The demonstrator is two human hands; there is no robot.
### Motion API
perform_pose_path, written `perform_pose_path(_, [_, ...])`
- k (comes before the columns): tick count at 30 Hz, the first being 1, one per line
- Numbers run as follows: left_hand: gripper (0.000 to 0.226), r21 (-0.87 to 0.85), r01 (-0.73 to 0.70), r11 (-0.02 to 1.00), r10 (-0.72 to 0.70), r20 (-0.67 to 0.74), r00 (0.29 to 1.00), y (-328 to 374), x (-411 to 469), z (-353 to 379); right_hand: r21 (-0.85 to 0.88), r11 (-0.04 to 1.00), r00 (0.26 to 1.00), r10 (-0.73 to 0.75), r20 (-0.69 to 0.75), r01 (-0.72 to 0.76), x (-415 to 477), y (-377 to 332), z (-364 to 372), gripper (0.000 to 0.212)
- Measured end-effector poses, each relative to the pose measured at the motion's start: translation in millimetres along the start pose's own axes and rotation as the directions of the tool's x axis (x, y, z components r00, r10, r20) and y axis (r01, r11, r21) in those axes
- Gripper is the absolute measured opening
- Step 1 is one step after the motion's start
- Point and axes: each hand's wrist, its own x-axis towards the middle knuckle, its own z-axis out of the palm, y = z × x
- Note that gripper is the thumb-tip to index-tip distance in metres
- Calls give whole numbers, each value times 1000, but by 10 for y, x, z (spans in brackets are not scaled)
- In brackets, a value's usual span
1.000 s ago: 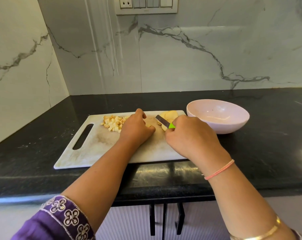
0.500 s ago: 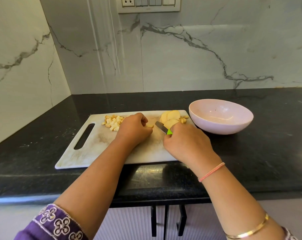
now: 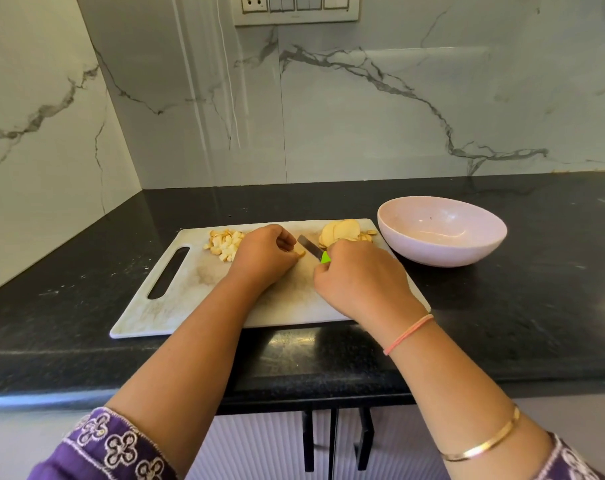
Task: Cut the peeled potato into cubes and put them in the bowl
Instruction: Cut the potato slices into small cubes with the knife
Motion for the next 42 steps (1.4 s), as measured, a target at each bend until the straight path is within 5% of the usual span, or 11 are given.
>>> perform_pose_path(8, [10, -4, 28, 1000, -28, -35, 999, 71, -16, 31, -62, 997, 998, -53, 20, 54, 26, -39, 15, 11])
perform_pose_path(16, [14, -10, 59, 998, -59, -13, 998, 65, -11, 14, -141, 985, 995, -96, 36, 100, -223, -18, -86, 30])
perform_pose_path(23, [23, -70, 108, 992, -103, 68, 992, 8, 7, -59, -9, 1000, 999, -23, -45, 23, -226, 23, -152, 32])
perform_pose_path(29, [24, -87, 104, 991, -102, 24, 995, 25, -22, 6, 3, 1000, 999, -26, 18, 26, -93, -60, 15, 17])
perform_pose_path(42, [22, -64, 84, 994, -86, -23, 996, 28, 8, 29, -135, 982, 991, -135, -14, 132, -72, -75, 103, 22])
